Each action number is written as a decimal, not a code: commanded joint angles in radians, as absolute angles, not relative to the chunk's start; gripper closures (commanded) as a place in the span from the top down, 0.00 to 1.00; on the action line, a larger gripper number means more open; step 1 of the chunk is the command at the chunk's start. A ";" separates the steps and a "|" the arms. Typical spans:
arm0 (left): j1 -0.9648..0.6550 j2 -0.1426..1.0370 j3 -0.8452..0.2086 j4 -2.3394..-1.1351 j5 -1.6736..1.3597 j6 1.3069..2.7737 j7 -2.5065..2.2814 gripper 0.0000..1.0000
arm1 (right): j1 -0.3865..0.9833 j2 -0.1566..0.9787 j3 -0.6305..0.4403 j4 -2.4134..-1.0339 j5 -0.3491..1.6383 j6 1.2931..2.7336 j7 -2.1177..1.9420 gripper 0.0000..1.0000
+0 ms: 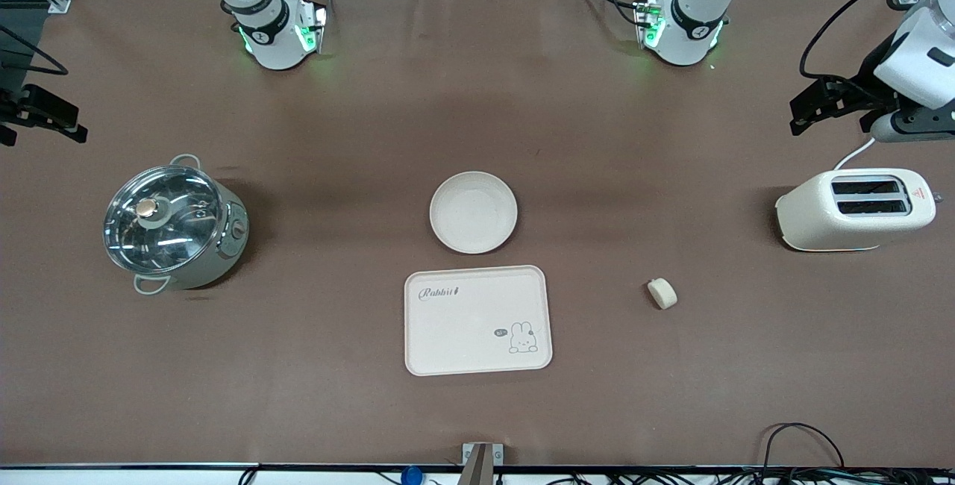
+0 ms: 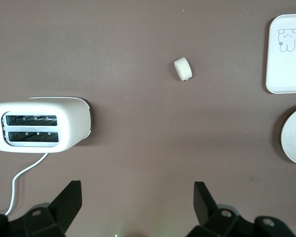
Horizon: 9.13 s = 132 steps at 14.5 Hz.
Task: Place bun in plate and plate on tray
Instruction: 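Reach the left gripper to the bun while the right gripper moves out, then grasp the bun with the left gripper while the right gripper reaches the plate, then drop the bun into the plate while the right gripper grips the rim, then lift the plate with the right gripper while the left gripper withdraws, then carry the plate onto the tray and lower it with the right gripper, then open the right gripper to release the plate rim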
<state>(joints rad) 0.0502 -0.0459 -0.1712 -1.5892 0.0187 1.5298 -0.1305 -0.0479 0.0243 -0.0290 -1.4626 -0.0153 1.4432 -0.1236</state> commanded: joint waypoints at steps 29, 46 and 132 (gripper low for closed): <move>-0.035 0.584 -0.189 -1.803 0.037 2.562 -0.747 1.00 | 0.310 0.396 -0.020 -1.784 0.497 2.045 -0.009 1.00; -0.207 0.635 -0.189 -1.778 0.037 2.551 -1.022 0.29 | 0.590 0.558 -0.018 -1.970 0.785 2.424 0.003 1.00; -0.049 -0.067 -0.054 -1.591 0.008 1.537 -0.127 1.00 | 0.469 1.029 -0.098 -1.011 0.609 2.117 0.324 0.97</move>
